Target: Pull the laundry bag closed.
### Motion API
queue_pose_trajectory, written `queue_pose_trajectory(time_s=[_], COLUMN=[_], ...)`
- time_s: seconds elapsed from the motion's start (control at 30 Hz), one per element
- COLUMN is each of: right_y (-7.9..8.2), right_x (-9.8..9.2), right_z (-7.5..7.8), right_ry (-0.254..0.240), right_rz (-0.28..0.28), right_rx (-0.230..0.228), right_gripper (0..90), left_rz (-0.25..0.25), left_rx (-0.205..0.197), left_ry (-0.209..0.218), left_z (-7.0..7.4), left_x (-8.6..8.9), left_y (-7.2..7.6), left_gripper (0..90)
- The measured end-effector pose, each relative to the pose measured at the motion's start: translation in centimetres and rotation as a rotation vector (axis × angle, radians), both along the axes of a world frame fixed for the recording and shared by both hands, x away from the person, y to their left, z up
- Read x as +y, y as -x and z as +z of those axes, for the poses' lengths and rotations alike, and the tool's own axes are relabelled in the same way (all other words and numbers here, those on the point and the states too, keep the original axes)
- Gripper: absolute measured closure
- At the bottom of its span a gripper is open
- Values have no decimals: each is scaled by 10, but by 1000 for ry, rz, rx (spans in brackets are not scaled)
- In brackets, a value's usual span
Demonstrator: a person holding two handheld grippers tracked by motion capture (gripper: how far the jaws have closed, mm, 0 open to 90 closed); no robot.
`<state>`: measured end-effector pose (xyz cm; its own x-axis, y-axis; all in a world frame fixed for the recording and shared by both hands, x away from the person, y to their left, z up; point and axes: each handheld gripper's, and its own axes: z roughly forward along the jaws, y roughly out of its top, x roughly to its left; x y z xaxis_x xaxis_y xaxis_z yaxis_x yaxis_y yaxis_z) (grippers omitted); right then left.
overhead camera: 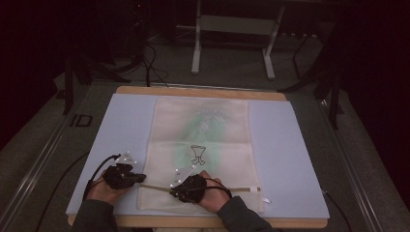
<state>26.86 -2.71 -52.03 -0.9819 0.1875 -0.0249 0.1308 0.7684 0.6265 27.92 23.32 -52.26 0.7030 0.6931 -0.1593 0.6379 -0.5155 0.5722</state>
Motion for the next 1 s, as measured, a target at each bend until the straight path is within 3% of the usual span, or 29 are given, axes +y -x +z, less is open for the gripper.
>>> queue_pose_trajectory(time_s=[1.0], right_y=[0], right_x=[-16], right_z=[2], right_ry=[-2], right_rz=[-16], right_rx=[1], right_gripper=[822], left_rz=[7], left_rx=[4], left_ry=[6], left_z=[0], left_x=[0], left_y=[0], left_gripper=[900])
